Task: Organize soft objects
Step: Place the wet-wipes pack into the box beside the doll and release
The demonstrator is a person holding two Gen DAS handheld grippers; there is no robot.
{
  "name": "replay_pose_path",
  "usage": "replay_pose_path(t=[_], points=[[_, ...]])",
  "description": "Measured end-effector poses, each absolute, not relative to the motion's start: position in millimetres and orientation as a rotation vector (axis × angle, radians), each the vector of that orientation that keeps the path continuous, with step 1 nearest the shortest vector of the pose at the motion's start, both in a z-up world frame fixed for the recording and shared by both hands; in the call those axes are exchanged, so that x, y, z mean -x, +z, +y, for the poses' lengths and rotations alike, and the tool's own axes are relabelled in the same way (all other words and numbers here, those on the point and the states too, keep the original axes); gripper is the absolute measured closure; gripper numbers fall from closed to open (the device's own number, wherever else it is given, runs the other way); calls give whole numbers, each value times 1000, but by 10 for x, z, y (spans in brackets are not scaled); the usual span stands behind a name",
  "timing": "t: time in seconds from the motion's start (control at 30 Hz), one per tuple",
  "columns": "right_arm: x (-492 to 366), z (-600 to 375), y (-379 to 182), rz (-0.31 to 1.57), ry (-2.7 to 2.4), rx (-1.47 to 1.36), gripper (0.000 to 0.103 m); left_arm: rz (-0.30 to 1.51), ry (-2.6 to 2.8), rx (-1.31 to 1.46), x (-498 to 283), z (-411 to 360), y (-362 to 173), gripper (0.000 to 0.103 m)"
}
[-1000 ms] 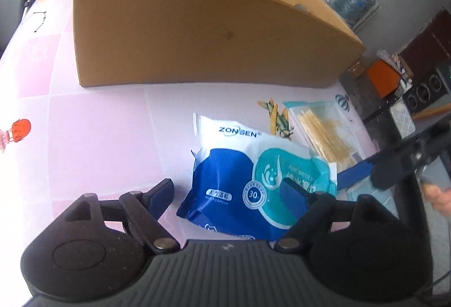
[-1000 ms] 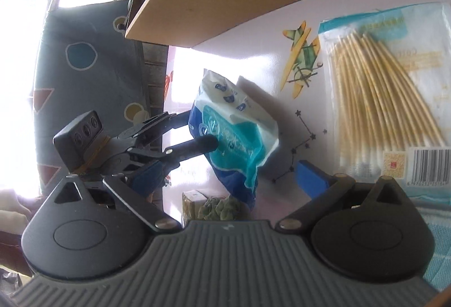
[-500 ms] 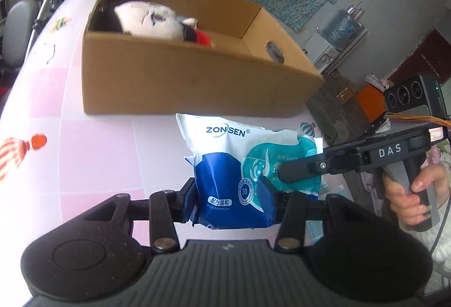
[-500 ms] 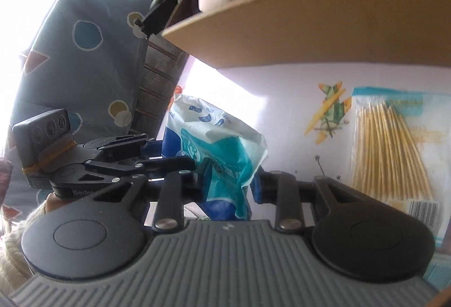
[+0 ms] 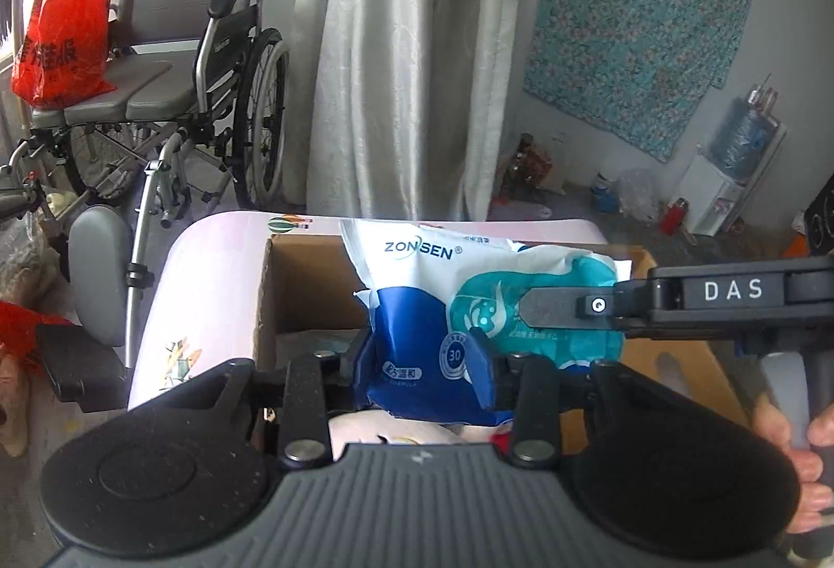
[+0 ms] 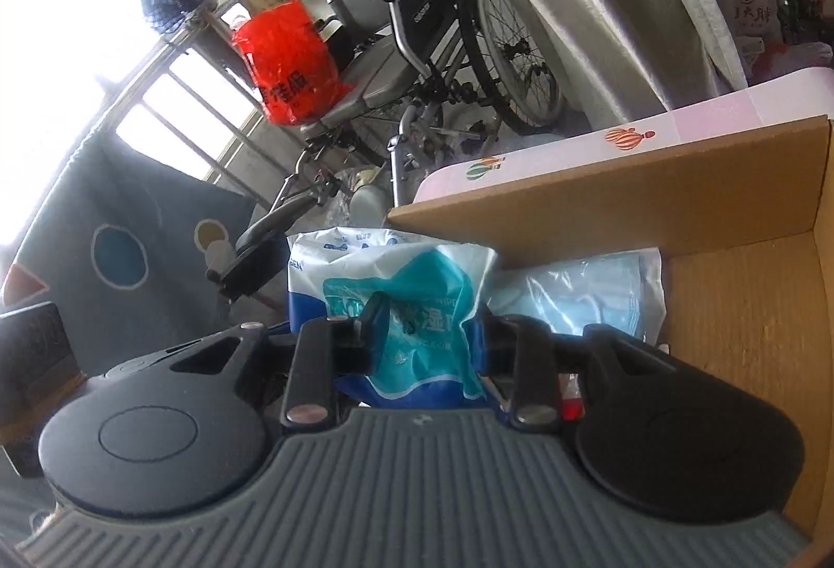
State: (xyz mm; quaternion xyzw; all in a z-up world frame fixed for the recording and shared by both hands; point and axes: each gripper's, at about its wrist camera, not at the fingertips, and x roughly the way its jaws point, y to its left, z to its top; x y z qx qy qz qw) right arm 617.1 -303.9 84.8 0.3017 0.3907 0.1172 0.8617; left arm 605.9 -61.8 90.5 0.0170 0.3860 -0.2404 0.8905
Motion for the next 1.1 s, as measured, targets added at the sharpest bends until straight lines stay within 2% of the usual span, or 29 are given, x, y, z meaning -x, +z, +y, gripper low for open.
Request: replay_pose_path(t=[0.07, 0.1, 0.2, 0.23, 0.3, 0.4, 0.57, 0.6, 0.63, 0.73, 0.77, 0.97, 1.1], points=[[-6451, -2934, 590, 836, 219, -616, 73, 800, -427, -108, -6260, -707, 651, 74], [-6591, -2897, 448, 845, 210, -602, 73, 805, -395, -125, -6326, -723, 553, 88], [-6786, -2840, 16, 832, 171, -624, 68, 876, -310, -107, -6489, -668, 297, 89], [-6830, -2836, -91, 863, 158, -627, 48, 891, -272, -104, -6503, -640, 250, 97], [-6854, -2852, -269, 913, 95, -609, 41, 847, -260, -171, -6434, -616, 268, 97], [-6725, -2965, -392, 893, 95, -650, 40, 796, -301, -172, -6360, -576, 331, 95], [-6525, -3207, -512, 893, 30, -763, 32, 809, -349, -159, -6359, -568, 318, 90], [-6545, -3239, -572, 905, 29, -788, 38, 805, -353, -160, -6365, -581, 306, 90], [-6571, -3251, -622, 912, 26, -802, 59, 811, -357, -150, -6393, -589, 293, 90], [-6742, -3127, -756, 968, 61, -789, 84, 821, -374, -125, -6419, -610, 290, 89], [-6792, -3056, -766, 971, 79, -778, 86, 812, -379, -131, -6426, -622, 301, 89], [-7055, -2516, -621, 1005, 157, -616, 87, 821, -392, -118, -6484, -661, 297, 87], [-7061, -2423, -561, 995, 152, -563, 81, 803, -392, -144, -6397, -655, 309, 72]])
